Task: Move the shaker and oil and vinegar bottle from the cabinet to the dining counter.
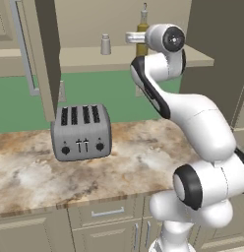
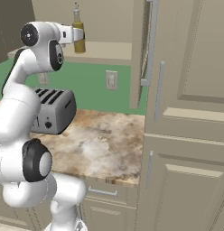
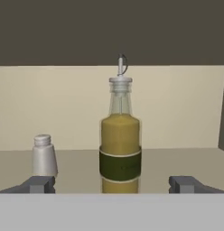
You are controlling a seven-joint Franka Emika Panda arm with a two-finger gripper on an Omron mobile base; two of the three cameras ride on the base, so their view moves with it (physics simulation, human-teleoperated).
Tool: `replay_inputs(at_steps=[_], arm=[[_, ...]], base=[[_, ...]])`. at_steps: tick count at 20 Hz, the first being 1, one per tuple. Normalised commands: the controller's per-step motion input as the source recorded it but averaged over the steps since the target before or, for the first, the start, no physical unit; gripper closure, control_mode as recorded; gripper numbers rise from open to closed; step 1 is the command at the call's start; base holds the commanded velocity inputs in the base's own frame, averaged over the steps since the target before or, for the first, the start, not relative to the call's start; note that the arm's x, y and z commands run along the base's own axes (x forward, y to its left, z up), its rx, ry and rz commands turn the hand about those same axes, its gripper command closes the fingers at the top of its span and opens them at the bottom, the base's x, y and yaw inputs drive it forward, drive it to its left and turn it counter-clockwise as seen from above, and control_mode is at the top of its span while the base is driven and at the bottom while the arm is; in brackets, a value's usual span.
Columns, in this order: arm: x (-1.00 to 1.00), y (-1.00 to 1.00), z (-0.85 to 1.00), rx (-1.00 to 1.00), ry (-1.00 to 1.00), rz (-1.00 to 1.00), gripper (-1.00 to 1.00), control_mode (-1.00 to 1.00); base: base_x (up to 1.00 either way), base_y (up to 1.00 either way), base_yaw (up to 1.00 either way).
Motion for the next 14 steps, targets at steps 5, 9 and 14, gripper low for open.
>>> replay_inputs(at_steps=[5,9,14], arm=[[0.3,-0.07,0.12,0.0,0.0,0.0,-1.0,-1.0],[0.28,-0.21,0.02,0.0,0.0,0.0,-1.0,-1.0],[0.26,-0.1,0.0,0.0,0.0,0.0,-1.0,-1.0]], base=[[0.0,0.0,0.0],[0.0,0.0,0.0],[0.0,0.0,0.0]])
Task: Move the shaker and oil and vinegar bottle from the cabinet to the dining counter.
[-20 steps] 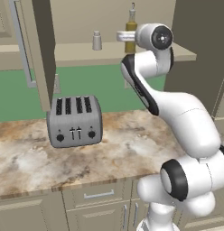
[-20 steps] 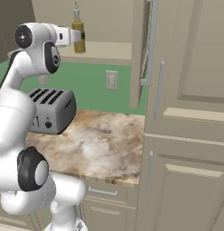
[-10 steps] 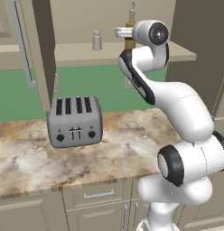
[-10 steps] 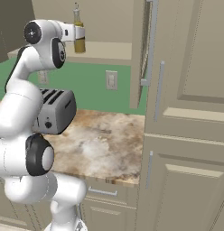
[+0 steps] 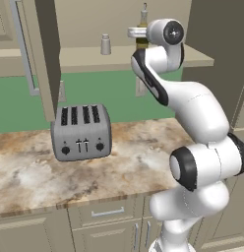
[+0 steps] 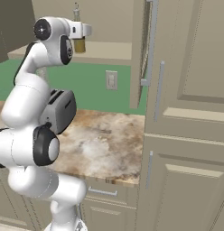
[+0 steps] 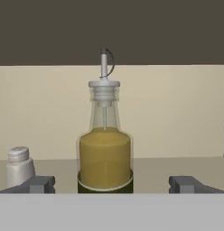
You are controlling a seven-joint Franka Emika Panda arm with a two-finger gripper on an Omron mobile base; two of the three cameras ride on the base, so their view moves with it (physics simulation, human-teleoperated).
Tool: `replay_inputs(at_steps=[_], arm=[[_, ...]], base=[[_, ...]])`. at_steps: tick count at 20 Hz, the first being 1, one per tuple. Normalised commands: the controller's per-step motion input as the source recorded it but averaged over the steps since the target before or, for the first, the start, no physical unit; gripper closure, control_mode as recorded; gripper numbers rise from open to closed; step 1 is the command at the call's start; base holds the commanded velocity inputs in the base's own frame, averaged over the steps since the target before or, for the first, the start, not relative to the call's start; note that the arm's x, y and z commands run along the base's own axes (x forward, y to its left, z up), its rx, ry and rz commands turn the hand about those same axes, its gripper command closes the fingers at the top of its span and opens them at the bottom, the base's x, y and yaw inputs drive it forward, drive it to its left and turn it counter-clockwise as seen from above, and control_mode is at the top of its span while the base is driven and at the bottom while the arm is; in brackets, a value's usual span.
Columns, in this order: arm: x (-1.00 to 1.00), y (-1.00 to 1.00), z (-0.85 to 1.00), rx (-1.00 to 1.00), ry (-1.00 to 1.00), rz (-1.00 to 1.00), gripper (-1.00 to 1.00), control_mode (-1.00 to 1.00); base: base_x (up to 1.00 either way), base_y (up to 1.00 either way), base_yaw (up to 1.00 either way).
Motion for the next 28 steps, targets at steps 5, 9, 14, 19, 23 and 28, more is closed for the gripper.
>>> replay_inputs(at_steps=[5,9,14,19,23,28], arm=[[0.19,0.01,-0.02,0.0,0.0,0.0,-1.0,-1.0],[0.21,0.0,-0.04,0.0,0.0,0.0,-1.0,-1.0],[0.2,0.0,-0.07,0.0,0.0,0.0,-1.0,-1.0],[0.14,0.0,-0.1,0.0,0.0,0.0,-1.0,-1.0],[0.07,0.02,-0.1,0.0,0.01,0.0,-1.0,-1.0],[0.1,0.1,-0.1,0.0,0.01,0.0,1.0,-1.0]], base=[[0.0,0.0,0.0],[0.0,0.0,0.0],[0.0,0.0,0.0],[0.0,0.0,0.0],[0.0,0.0,0.0],[0.0,0.0,0.0]])
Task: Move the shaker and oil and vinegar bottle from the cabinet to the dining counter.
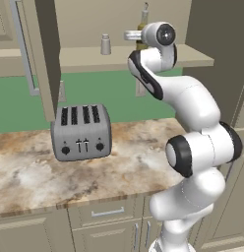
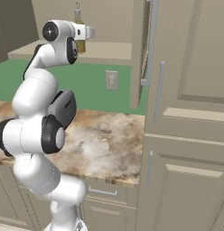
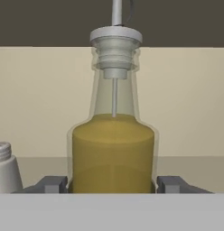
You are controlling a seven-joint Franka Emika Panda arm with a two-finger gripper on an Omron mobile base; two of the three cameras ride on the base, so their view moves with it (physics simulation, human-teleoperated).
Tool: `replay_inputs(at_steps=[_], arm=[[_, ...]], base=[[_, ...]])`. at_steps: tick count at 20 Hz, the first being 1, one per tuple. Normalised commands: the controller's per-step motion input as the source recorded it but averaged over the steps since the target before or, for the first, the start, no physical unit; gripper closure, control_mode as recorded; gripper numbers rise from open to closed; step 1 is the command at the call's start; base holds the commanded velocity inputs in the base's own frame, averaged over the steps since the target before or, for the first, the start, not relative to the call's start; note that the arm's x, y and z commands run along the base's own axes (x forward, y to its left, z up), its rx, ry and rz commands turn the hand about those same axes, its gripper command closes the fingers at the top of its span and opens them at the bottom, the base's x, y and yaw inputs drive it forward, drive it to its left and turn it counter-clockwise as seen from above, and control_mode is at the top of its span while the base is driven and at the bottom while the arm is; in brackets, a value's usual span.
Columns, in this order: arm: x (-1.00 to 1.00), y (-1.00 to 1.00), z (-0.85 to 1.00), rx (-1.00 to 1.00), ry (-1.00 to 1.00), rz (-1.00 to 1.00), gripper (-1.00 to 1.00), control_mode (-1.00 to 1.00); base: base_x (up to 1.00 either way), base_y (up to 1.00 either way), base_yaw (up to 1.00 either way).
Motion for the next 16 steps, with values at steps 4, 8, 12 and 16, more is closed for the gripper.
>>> replay_inputs(at_steps=[4,8,12,16], arm=[[0.14,0.09,-0.09,0.0,0.0,0.01,1.0,-1.0],[0.08,0.01,-0.05,0.0,0.0,0.02,1.0,-1.0],[0.0,0.0,-0.01,0.0,0.0,0.0,1.0,-1.0],[-0.03,0.0,0.0,0.0,0.0,0.0,1.0,-1.0]], base=[[0.0,0.0,0.0],[0.0,0.0,0.0],[0.0,0.0,0.0],[0.0,0.0,0.0]])
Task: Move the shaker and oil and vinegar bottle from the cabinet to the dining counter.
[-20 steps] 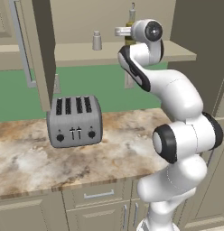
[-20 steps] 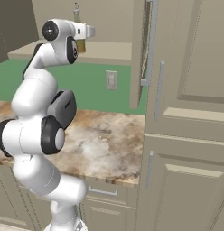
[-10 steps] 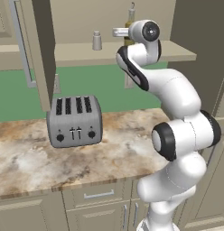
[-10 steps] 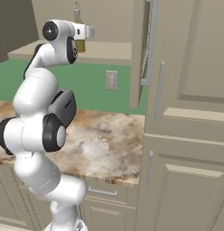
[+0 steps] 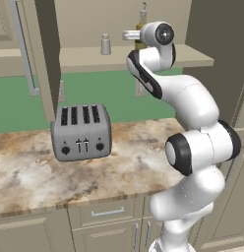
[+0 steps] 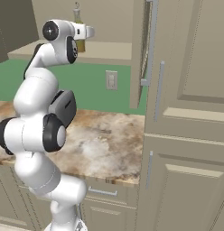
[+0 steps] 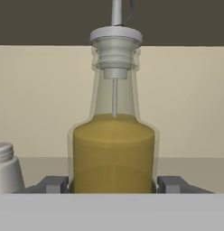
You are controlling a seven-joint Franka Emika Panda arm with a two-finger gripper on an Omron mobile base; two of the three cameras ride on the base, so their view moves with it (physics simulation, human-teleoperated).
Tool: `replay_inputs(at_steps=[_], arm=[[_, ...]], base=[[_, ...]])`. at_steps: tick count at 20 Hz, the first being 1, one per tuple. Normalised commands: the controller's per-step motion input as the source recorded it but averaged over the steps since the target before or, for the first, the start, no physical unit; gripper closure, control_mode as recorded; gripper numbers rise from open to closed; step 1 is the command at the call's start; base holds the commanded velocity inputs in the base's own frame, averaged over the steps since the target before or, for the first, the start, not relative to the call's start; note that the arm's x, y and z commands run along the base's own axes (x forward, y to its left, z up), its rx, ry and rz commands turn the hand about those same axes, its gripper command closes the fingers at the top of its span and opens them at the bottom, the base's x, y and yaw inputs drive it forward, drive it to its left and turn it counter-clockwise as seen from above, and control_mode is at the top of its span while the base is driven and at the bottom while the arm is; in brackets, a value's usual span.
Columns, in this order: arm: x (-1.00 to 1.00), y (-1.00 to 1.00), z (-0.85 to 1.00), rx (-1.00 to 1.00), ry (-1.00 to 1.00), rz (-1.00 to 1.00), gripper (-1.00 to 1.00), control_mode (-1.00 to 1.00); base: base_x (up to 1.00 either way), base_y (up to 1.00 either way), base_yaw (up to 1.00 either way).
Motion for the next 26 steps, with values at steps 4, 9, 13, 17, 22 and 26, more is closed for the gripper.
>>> replay_inputs(at_steps=[4,9,13,17,22,26], arm=[[-0.2,0.0,-0.01,0.0,-0.01,0.0,1.0,-1.0],[-0.2,0.0,0.0,0.0,0.0,0.0,1.0,-1.0],[-0.13,0.0,-0.02,0.0,0.0,0.0,1.0,-1.0],[-0.01,0.01,0.0,0.0,0.01,0.0,1.0,-1.0],[-0.23,0.0,-0.04,0.03,-0.03,0.04,1.0,-1.0],[-0.5,0.0,0.0,0.02,-0.03,0.13,1.0,-1.0]], base=[[0.0,0.0,0.0],[0.0,0.0,0.0],[0.0,0.0,0.0],[0.0,0.0,0.0],[0.0,0.0,0.0],[0.0,0.0,0.0]])
